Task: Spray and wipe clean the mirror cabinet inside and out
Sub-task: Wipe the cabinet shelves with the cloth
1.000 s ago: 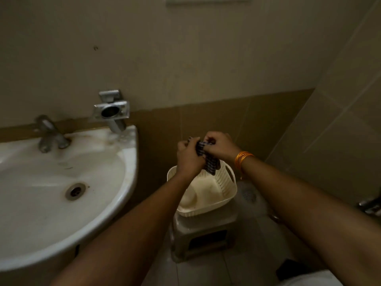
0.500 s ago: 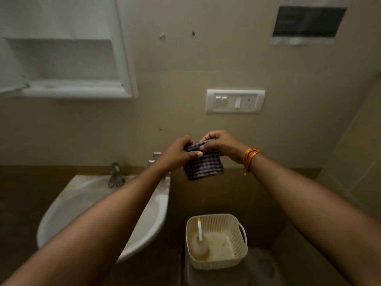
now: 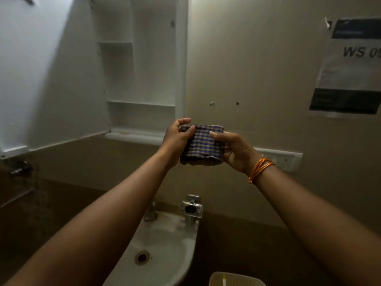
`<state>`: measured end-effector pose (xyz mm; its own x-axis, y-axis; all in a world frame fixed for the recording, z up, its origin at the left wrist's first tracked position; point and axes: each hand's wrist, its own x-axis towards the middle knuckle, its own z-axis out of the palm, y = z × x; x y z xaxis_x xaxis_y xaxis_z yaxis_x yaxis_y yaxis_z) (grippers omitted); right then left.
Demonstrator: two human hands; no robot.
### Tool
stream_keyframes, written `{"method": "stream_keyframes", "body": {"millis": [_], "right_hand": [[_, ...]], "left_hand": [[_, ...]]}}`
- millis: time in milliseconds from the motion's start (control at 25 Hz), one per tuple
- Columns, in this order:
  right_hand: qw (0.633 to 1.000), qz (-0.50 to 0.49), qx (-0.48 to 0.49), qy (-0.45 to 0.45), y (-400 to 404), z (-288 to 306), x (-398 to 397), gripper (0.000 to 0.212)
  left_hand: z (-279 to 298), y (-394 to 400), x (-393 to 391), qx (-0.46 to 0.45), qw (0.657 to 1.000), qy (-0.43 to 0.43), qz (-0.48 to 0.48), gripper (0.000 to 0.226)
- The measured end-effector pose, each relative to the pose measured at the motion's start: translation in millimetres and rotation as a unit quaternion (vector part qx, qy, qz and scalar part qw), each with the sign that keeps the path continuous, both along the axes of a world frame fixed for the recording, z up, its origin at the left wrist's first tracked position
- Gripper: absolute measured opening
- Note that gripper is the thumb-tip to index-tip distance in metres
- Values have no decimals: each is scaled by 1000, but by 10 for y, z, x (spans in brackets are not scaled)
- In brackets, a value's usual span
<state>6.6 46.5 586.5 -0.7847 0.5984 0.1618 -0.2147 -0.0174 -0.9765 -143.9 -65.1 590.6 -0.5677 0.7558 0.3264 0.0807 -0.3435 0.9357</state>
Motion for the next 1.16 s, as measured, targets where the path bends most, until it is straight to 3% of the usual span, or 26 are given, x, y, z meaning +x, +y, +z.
{"method": "stream_keyframes", "body": {"millis": [280, 480, 640, 720, 880, 960, 1040, 1160], "right_hand": [[995, 90, 24, 33, -396, 579, -856, 52], [991, 104, -7, 82, -729, 912, -1674, 52], [992, 32, -37, 115, -914, 1207, -2274, 48], [992, -5, -40, 122, -1007, 1430, -2522, 37], [978, -22, -28, 207, -1173, 1923, -2949, 12], [962, -66, -19, 264, -1229, 2163, -3189, 21], [952, -144, 10, 271, -1251, 2406, -3371, 15], [951, -198, 59, 229, -1186, 2656, -3693, 6]], "left_hand": [[620, -230, -795, 2, 991, 121, 61, 39], [1030, -370, -1561, -40, 932, 289, 214, 36], [1439, -543, -2215, -47, 894, 313, 318, 20], [1630, -635, -2559, -48, 898, 293, 325, 12], [1892, -671, -2972, -63, 885, 337, 315, 47], [1989, -632, -3129, -70, 893, 338, 288, 58], [2042, -592, -3221, -78, 892, 363, 259, 64], [2078, -527, -3256, -93, 835, 473, 266, 63]]}}
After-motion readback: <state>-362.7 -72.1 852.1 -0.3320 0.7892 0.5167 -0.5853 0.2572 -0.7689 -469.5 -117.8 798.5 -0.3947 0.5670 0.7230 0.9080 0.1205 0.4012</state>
